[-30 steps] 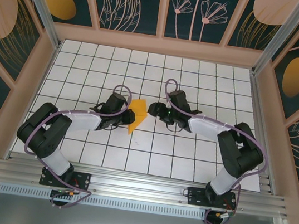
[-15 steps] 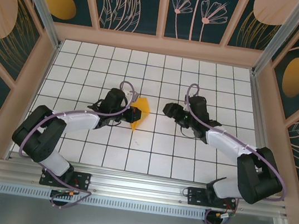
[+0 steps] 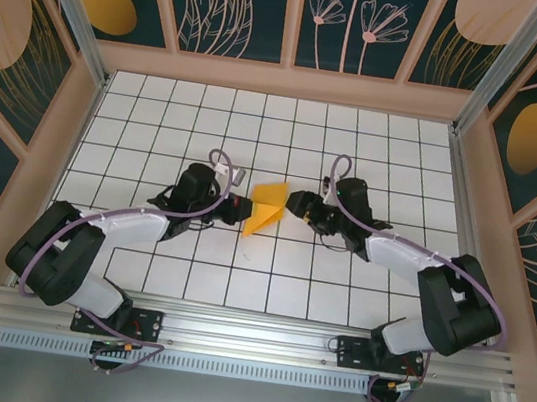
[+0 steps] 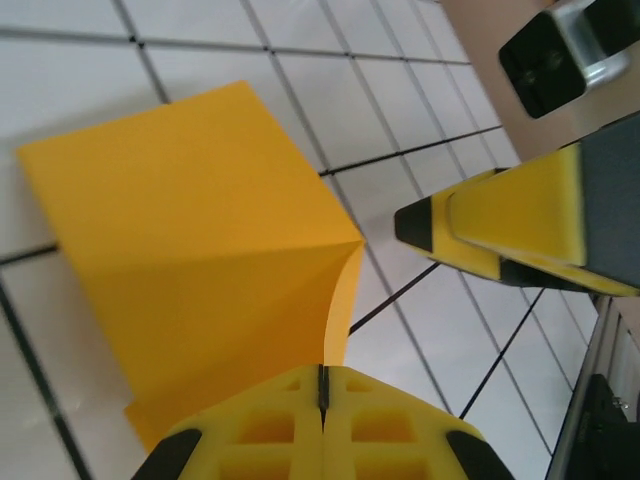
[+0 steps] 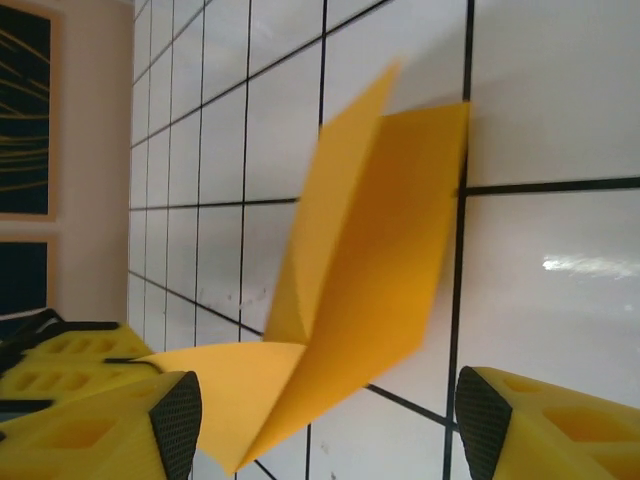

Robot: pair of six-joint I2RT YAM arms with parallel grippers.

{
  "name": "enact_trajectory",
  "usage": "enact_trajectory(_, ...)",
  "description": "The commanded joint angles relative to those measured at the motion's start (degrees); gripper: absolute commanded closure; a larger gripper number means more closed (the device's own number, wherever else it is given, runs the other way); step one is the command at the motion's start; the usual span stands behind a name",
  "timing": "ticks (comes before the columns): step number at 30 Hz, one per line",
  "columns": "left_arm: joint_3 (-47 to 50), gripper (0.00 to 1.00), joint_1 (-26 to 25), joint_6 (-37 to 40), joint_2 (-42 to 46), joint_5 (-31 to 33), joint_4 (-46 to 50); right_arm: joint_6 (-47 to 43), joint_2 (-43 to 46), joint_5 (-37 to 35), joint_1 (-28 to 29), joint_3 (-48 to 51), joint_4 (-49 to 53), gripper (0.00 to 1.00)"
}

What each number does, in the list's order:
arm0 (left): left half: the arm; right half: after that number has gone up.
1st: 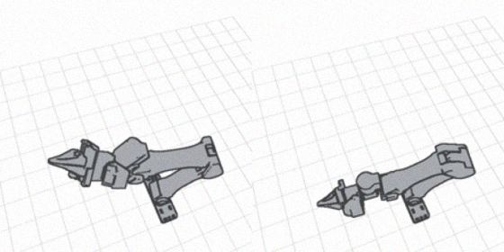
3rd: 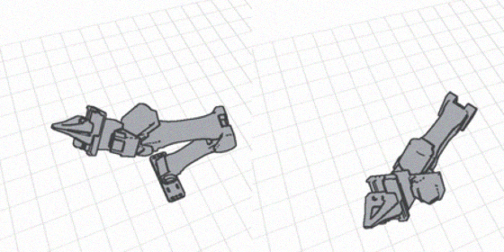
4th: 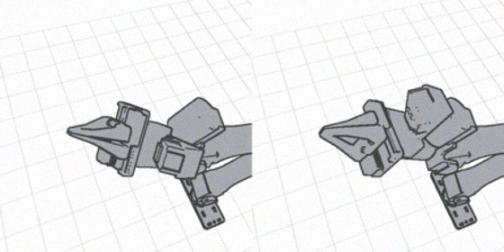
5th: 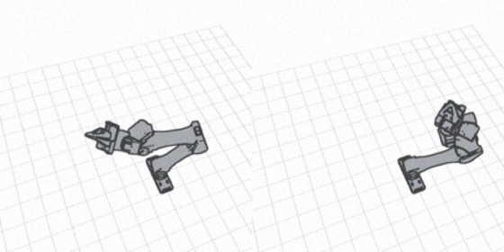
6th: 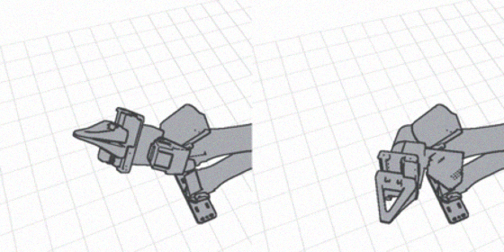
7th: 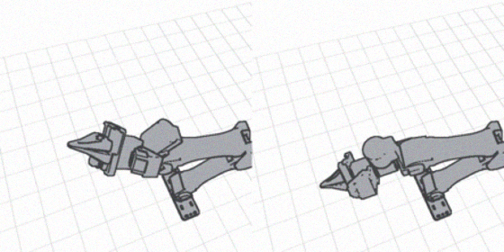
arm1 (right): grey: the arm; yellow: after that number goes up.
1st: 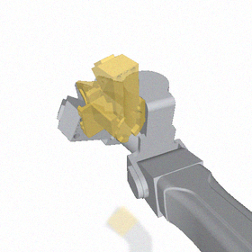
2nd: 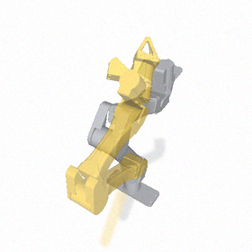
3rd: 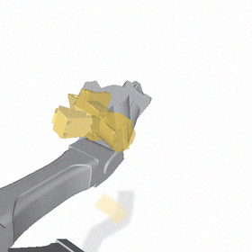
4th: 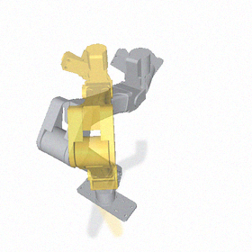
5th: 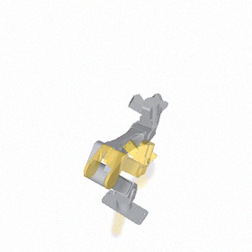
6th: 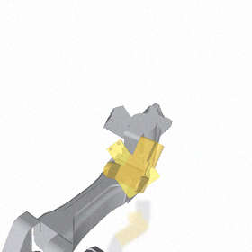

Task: Fold a paper plane with a square sheet of paper (pick it up from the middle)
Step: Fourth fold the wing at the center of the table.

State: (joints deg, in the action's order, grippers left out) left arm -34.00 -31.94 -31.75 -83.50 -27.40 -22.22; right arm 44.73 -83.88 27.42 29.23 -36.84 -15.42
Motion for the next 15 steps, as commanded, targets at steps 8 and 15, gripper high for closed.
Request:
enact_trajectory(8, 5.8, 0.96, 0.0, -9.0, 0.7, 5.6, -6.8, 3.2, -11.7, 5.8, 6.4, -3.5, -9.5, 0.35)
enact_trajectory(15, 5.8, 0.96, 0.0, -9.2, 0.8, 5.1, -7.2, 3.2, -15.0, 6.9, 7.2, -5.5, -11.2, 0.46)
